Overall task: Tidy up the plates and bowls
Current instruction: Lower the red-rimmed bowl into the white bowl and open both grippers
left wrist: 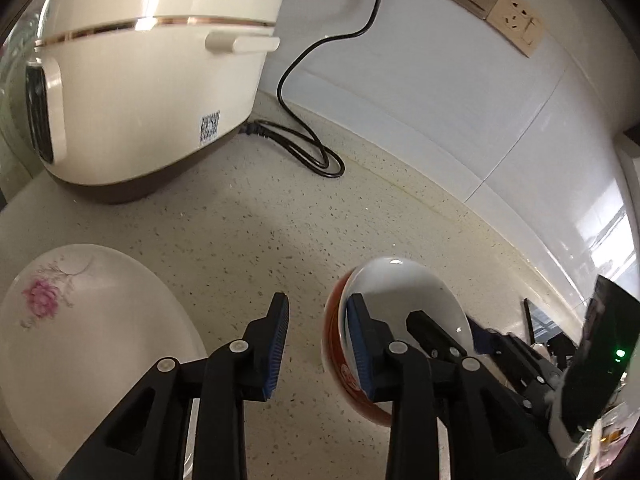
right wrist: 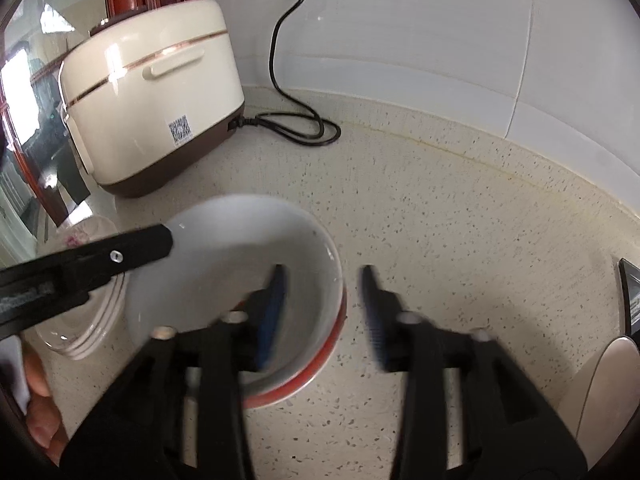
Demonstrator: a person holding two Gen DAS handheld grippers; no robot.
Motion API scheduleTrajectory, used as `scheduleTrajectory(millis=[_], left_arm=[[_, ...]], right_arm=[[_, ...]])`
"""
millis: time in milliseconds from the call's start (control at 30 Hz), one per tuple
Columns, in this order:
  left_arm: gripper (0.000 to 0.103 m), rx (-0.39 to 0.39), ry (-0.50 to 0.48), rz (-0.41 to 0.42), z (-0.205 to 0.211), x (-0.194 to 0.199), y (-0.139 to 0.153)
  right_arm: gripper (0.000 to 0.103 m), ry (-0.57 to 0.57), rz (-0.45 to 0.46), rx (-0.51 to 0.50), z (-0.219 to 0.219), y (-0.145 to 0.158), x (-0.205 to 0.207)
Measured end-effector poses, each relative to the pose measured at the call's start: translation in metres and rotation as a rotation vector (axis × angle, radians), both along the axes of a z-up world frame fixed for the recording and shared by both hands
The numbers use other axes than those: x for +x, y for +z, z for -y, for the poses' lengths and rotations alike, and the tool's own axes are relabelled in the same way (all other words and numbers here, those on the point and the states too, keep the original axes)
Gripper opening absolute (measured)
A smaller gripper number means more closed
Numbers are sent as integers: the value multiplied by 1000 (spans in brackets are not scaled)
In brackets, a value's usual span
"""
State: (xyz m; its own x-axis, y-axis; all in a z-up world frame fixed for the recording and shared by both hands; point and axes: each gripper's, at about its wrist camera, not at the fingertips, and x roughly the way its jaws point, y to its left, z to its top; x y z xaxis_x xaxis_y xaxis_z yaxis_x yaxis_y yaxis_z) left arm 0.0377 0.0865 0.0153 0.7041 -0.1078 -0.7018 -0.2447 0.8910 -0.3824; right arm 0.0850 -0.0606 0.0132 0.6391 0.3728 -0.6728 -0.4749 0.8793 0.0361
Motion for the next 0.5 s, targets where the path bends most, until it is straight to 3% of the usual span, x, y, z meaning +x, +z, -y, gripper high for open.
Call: scheduleTrajectory(millis=[267, 433, 500], left_arm=[[34, -9, -7, 22, 0, -3, 7], [48, 9, -13, 30, 5, -14, 7], [53, 53, -20, 31, 11, -17, 4]], right_arm=[[69, -18, 40, 50, 8, 13, -5], [70, -12, 23, 40, 9, 11, -6], [73, -7, 14, 23, 9, 8, -8]])
